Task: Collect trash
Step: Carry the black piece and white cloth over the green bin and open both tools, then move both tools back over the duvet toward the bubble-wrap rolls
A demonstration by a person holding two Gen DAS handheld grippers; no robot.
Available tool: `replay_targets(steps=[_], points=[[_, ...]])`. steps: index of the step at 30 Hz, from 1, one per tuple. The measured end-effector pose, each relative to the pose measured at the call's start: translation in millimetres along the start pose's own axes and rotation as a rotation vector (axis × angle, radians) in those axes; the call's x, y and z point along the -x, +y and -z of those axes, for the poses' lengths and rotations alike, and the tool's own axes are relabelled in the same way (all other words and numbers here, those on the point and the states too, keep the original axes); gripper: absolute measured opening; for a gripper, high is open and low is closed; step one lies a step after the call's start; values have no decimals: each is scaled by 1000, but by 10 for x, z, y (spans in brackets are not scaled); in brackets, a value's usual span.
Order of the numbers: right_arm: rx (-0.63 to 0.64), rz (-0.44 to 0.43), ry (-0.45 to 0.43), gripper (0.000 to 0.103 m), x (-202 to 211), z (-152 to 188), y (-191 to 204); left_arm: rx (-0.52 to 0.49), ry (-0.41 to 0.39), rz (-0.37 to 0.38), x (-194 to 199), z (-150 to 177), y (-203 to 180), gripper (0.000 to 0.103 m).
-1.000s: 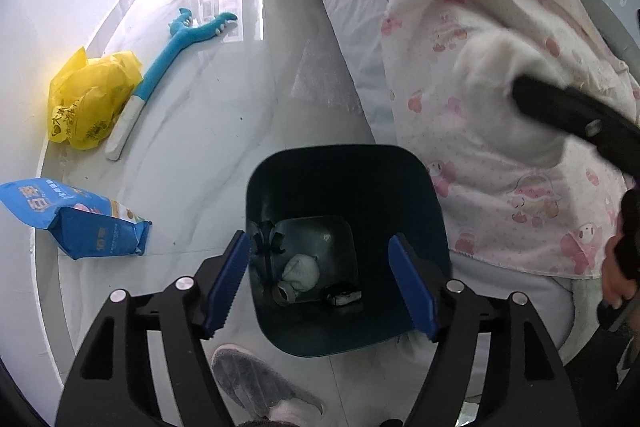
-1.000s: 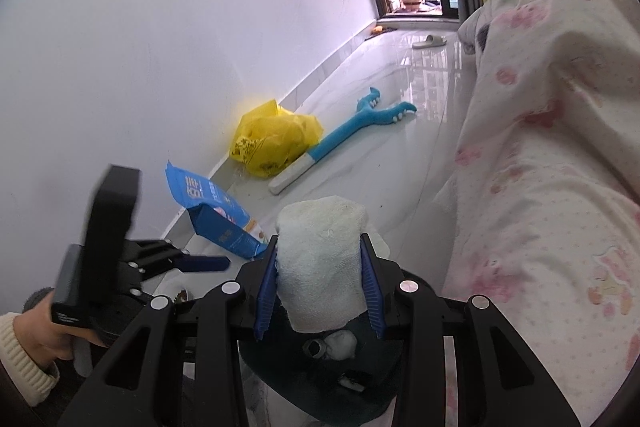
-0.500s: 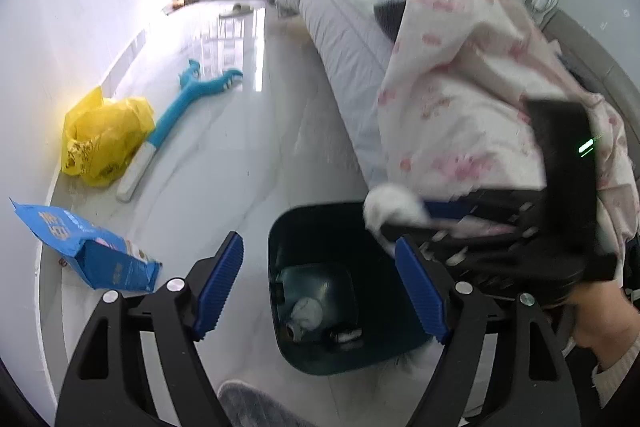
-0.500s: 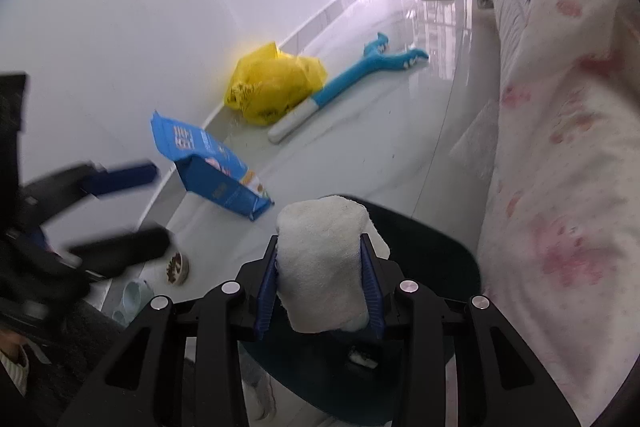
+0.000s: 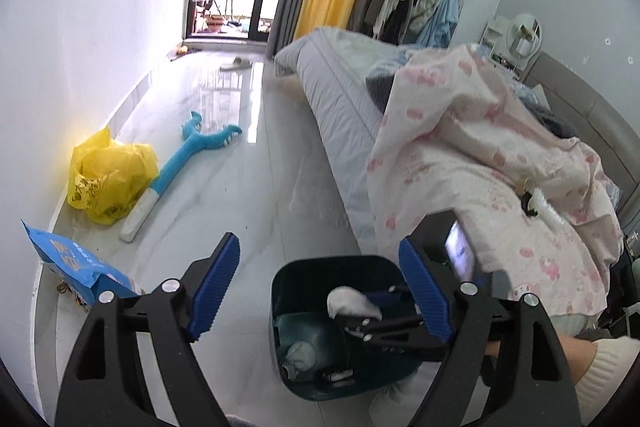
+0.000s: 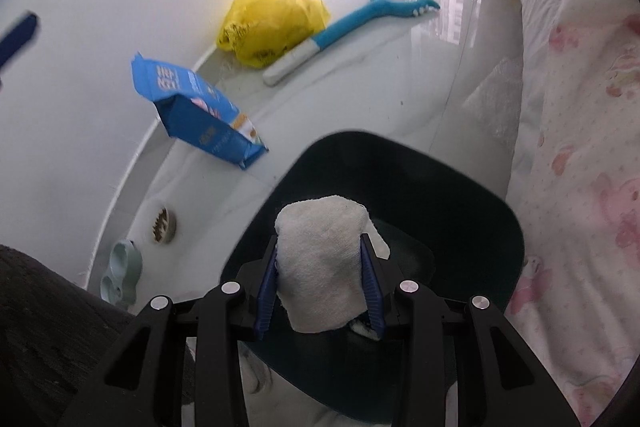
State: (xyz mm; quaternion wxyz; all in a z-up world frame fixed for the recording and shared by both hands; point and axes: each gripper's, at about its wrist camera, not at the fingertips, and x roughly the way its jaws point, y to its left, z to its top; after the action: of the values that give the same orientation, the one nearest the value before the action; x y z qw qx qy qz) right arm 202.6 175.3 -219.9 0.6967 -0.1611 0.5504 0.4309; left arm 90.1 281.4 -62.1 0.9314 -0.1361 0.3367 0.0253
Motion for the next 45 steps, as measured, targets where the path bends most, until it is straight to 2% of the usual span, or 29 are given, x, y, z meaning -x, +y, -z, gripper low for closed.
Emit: replay_targets(steps=[2, 6, 8, 10, 20, 33, 45], points=[[-4, 3, 28, 41, -59, 24, 3, 0, -21, 2, 48, -15, 10, 85], [1, 19, 77, 52, -156, 81, 6, 8, -56, 5, 127, -48, 22, 85], [2, 21, 87, 60, -171, 100, 4, 9, -76, 5, 164, -82, 10, 85], [-2, 26, 79, 61, -141, 103, -14, 10, -97, 6, 194, -111, -8, 85], [-26, 21, -39, 67, 207, 39, -102, -12, -124, 1, 154, -173, -174, 86], [13, 23, -269, 72, 937, 99, -279, -36, -134, 37, -5, -248, -584, 87], [-34, 63, -361, 73, 1363, 330, -708, -75, -105, 82, -244, -257, -1063, 87]])
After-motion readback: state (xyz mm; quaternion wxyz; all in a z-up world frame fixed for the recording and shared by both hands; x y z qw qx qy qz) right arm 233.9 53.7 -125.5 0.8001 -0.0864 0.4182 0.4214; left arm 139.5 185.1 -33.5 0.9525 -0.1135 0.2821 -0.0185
